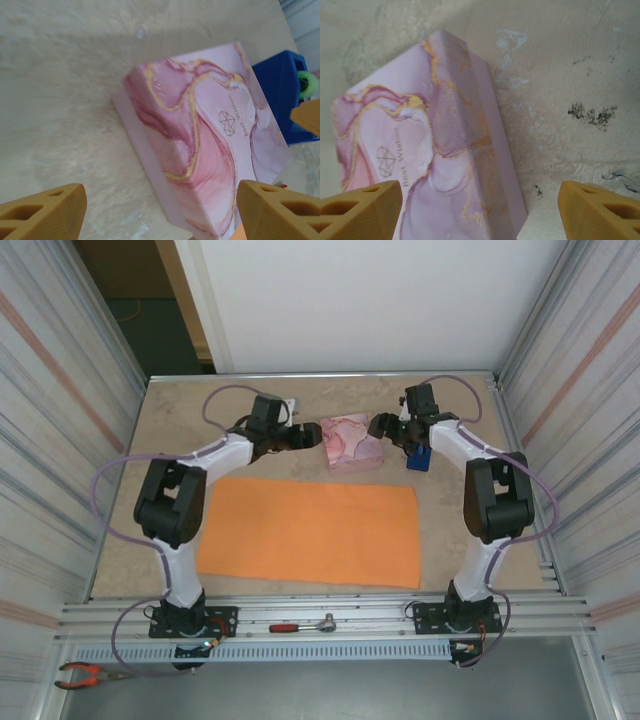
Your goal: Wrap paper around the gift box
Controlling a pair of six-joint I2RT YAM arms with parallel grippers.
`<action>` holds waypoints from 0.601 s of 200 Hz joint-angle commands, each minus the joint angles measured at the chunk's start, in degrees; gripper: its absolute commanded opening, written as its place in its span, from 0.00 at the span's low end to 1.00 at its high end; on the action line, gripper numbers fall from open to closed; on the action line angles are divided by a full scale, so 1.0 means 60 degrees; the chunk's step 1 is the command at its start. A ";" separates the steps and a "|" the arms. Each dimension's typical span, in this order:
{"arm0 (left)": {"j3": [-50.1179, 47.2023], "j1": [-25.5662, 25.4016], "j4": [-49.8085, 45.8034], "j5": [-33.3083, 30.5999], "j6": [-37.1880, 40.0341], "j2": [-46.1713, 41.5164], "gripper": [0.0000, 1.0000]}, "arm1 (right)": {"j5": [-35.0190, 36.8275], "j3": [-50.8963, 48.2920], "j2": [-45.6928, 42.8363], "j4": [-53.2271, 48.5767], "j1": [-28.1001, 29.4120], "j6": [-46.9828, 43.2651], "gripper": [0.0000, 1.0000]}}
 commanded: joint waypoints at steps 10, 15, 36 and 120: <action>0.0892 -0.0405 -0.0273 0.0513 -0.0480 0.0752 0.74 | -0.0426 0.0460 0.0496 -0.0113 0.0270 0.0354 0.79; 0.0982 -0.0445 -0.0291 0.0538 -0.0520 0.0884 0.73 | -0.0531 0.0473 0.0597 -0.0072 0.0282 0.0403 0.78; 0.1237 -0.0541 -0.0322 0.0640 -0.0678 0.1276 0.70 | -0.0748 0.0506 0.0906 0.0043 0.0359 0.0537 0.76; 0.1763 -0.0631 -0.0501 0.1561 -0.0596 0.1994 0.40 | -0.1648 0.0210 0.1029 0.0577 0.0877 0.0848 0.39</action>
